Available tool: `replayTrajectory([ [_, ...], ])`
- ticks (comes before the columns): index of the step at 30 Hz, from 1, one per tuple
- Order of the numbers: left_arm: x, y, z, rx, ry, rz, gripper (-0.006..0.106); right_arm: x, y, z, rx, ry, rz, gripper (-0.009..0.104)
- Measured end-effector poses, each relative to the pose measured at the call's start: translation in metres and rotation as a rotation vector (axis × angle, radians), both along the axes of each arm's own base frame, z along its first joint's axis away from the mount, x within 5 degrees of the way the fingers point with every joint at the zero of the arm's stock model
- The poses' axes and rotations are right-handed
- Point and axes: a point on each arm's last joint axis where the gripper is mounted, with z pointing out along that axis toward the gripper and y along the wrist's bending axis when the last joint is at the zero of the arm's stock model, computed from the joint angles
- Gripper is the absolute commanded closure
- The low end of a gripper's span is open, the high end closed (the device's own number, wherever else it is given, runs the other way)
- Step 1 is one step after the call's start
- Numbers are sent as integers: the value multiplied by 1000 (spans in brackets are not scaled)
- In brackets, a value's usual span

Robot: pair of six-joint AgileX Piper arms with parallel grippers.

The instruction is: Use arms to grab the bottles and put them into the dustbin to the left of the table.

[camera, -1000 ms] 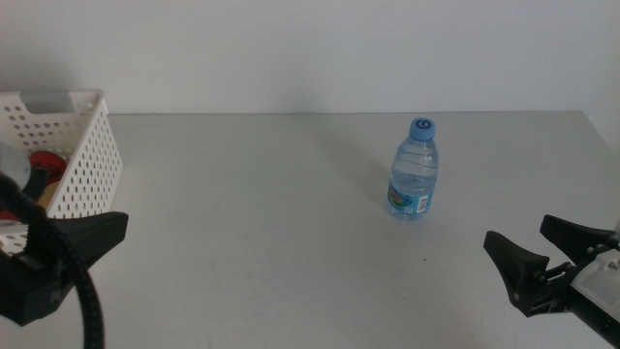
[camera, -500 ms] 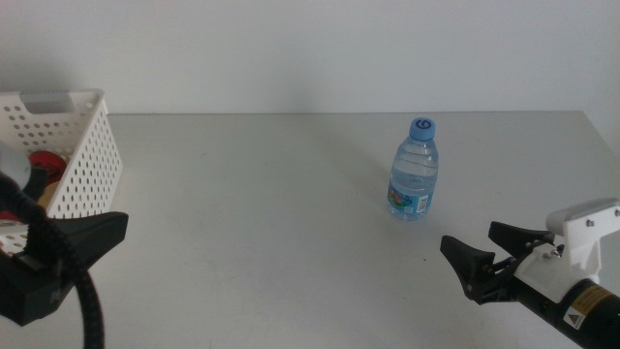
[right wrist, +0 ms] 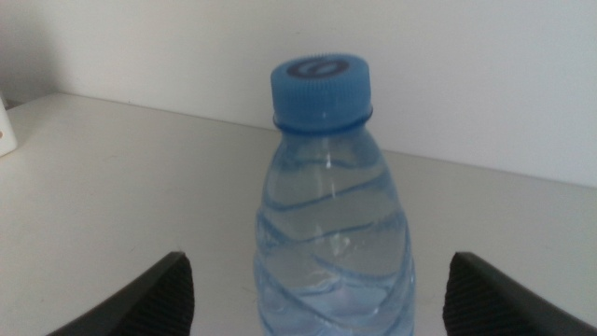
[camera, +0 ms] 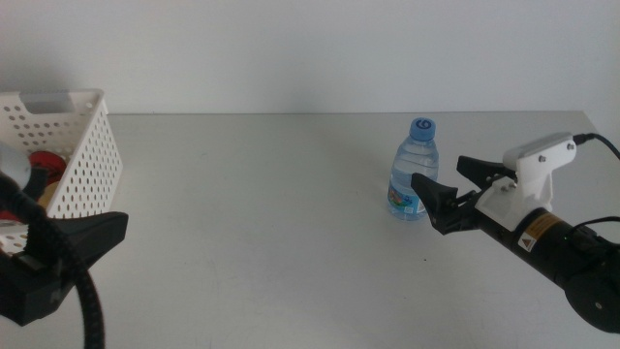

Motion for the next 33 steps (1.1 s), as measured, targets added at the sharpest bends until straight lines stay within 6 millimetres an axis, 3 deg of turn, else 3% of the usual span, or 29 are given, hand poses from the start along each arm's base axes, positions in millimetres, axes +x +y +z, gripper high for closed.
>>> replayTrajectory([
  [9, 0, 0, 0, 0, 0, 0, 7, 37, 9, 11, -69, -16, 21, 1],
  [18, 0, 0, 0, 1, 0, 0, 7, 65, 18, 3, -56, -20, 54, 1],
  [22, 0, 0, 0, 1, 0, 0, 7, 71, 20, -2, -42, -5, 65, 7],
  [26, 0, 0, 0, 1, 0, 0, 7, 71, 21, -6, -62, 17, 79, 28],
  [33, 0, 0, 0, 1, 0, 0, 7, 69, 25, -9, -109, 44, 137, 97],
])
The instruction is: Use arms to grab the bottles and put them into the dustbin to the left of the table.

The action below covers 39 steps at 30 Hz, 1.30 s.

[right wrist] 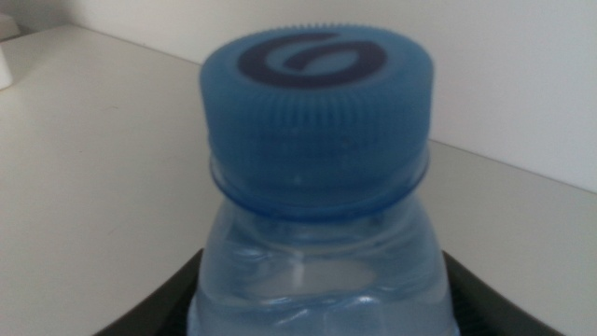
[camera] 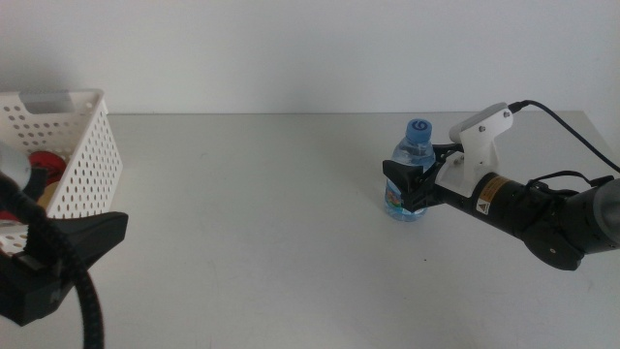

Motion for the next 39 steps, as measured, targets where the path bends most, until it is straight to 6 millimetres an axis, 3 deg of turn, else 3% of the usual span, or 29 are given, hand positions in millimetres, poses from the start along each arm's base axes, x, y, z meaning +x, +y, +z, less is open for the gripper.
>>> replayTrajectory([
  [5, 0, 0, 0, 0, 0, 0, 7, 2, 4, 3, -8, -11, 38, 96],
  [9, 0, 0, 0, 0, 0, 0, 7, 11, 19, 10, -39, -3, 68, 96],
  [18, 0, 0, 0, 0, 0, 0, 7, 32, 105, 44, -124, -52, 179, 96],
  [24, 0, 0, 0, 0, 0, 0, 7, 40, 150, 36, -75, -29, 228, 96],
  [29, 0, 0, 0, 0, 0, 0, 7, 42, 161, 19, -32, 12, 245, 96],
  [39, 0, 0, 0, 0, 0, 0, 7, 42, 164, 16, 33, 26, 264, 91],
])
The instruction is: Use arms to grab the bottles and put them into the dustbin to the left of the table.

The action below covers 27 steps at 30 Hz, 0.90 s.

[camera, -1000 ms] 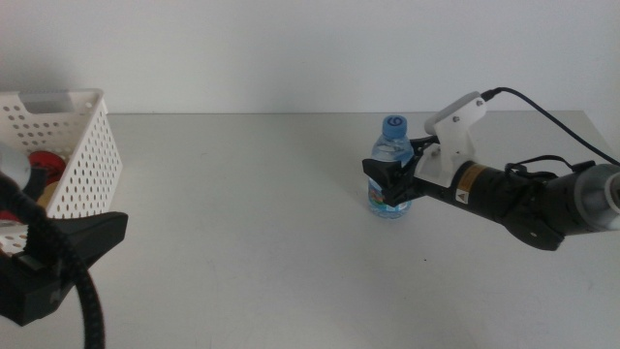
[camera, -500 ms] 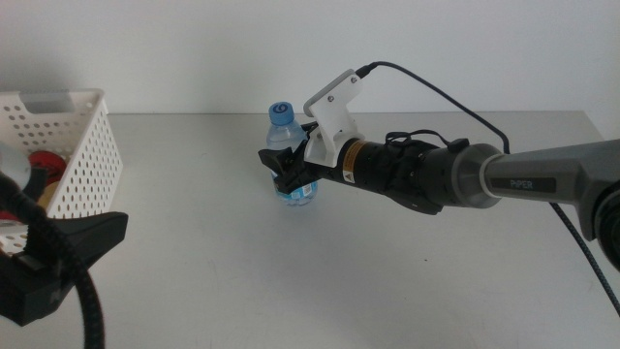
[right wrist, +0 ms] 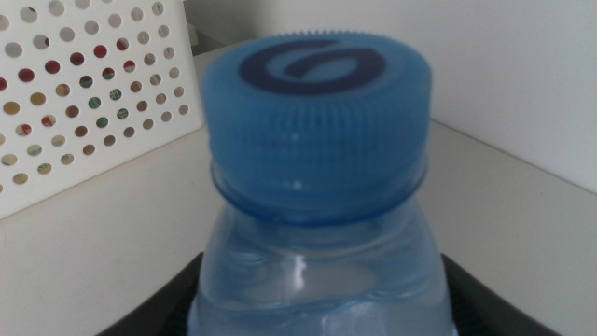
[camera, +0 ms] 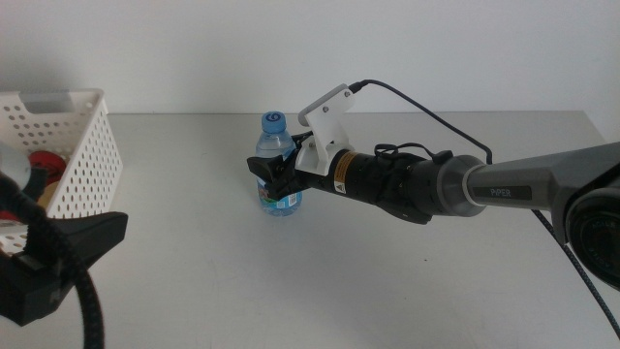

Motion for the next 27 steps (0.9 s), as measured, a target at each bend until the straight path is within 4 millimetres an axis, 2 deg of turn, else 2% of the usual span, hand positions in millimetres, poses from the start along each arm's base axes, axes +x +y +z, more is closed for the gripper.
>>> replayTrajectory([
  [3, 0, 0, 0, 0, 0, 0, 7, 0, 0, 0, 6, 5, 0, 85],
  [4, 0, 0, 0, 0, 0, 0, 7, 0, 0, 0, 7, 7, 0, 79],
  [5, 0, 0, 0, 0, 0, 0, 7, 0, 0, 0, 8, 6, 1, 35],
  [9, 0, 0, 0, 0, 0, 0, 7, 0, 1, 3, 26, -7, 11, 15],
  [13, 0, 0, 0, 0, 0, 0, 7, -2, 2, 13, 53, -16, 23, 14],
  [19, 0, 0, 0, 0, 0, 0, 7, -6, 0, 39, 61, -5, 32, 22],
  [27, 0, 0, 0, 0, 0, 0, 7, -16, -11, 97, 36, -73, -18, 26],
])
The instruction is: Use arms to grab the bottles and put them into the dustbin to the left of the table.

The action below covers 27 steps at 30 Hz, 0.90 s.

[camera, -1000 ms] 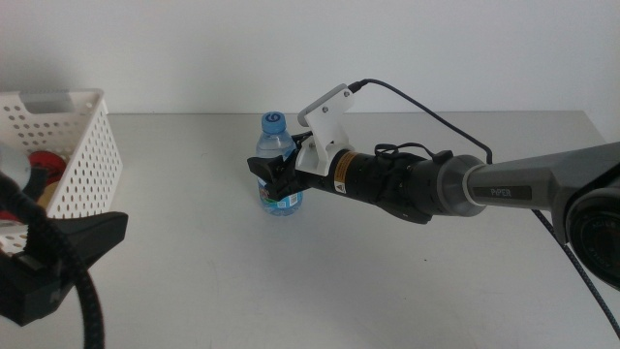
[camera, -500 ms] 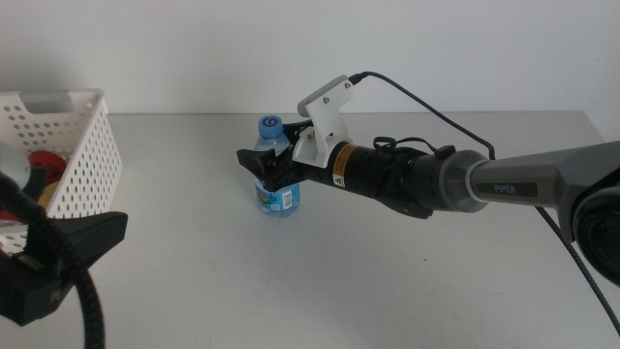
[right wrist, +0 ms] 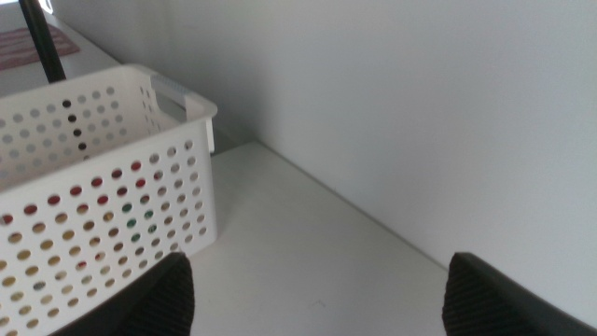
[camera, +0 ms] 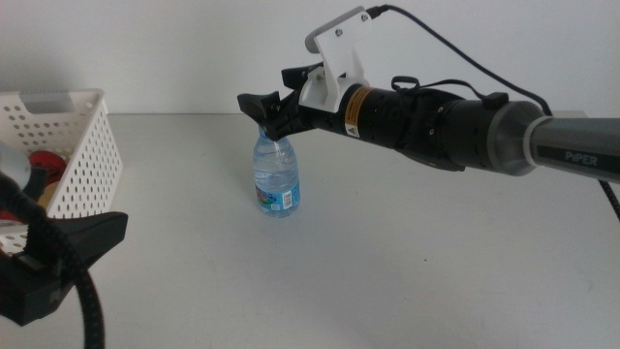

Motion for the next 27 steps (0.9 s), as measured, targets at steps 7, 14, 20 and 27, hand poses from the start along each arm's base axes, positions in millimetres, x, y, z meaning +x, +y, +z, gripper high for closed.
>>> replayTrajectory([
  [7, 0, 0, 0, 0, 0, 0, 7, -21, -15, 64, 35, -58, -25, 26],
  [14, 0, 0, 0, 0, 0, 0, 7, -59, -45, 126, 54, -82, -41, 26],
  [20, 0, 0, 0, 0, 0, 0, 7, -104, -97, 142, 120, -89, -172, 26],
  [27, 0, 0, 0, 0, 0, 0, 7, -176, -155, 136, 52, -33, -410, 26],
])
